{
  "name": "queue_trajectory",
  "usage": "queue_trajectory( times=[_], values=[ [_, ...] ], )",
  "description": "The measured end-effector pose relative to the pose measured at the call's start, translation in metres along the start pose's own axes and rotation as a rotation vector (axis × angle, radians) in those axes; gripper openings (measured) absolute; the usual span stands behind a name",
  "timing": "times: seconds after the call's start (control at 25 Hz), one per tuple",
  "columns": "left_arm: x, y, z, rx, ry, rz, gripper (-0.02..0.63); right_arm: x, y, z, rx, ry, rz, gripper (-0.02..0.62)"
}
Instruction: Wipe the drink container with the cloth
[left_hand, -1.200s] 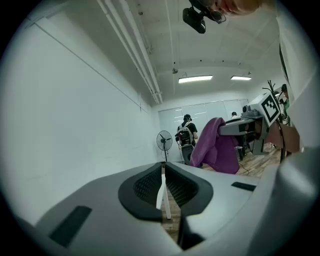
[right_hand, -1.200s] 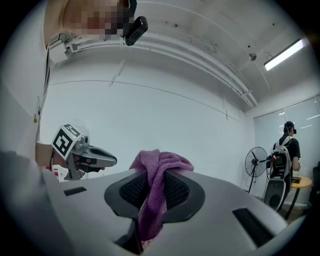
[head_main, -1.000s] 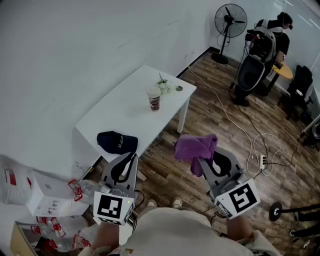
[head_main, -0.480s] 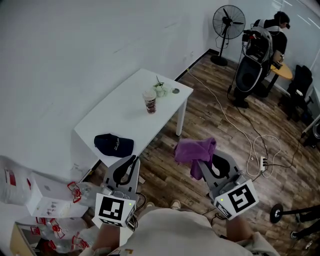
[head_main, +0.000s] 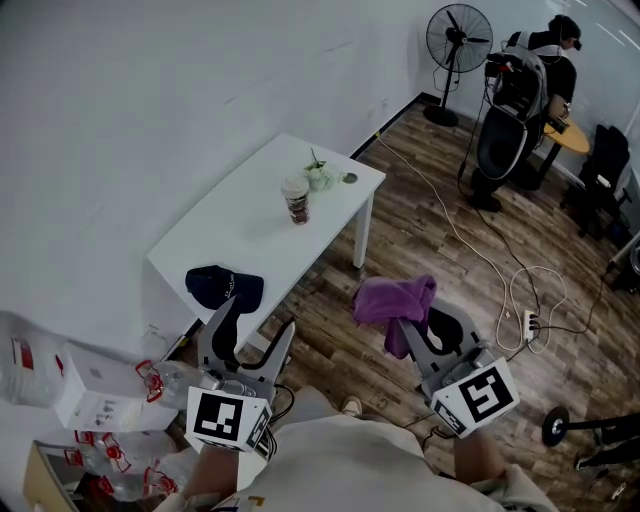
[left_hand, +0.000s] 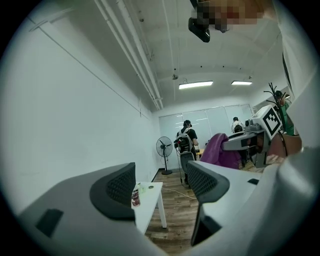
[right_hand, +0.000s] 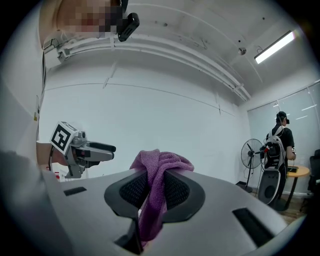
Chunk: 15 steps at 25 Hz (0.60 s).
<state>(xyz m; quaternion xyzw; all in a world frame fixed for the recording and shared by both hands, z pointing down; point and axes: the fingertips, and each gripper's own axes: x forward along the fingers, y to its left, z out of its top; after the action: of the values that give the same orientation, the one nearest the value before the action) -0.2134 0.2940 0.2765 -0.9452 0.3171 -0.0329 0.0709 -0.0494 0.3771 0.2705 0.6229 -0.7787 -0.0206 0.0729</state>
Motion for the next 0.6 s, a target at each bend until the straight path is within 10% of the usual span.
queue_trajectory(
  times=[0.6],
  values=[
    [0.062,0.026,-0.045,-0.06,0.067,-0.076,0.342,0.052,-0.025,-0.036,0.034,0.102,-0.022,0.083]
  ],
)
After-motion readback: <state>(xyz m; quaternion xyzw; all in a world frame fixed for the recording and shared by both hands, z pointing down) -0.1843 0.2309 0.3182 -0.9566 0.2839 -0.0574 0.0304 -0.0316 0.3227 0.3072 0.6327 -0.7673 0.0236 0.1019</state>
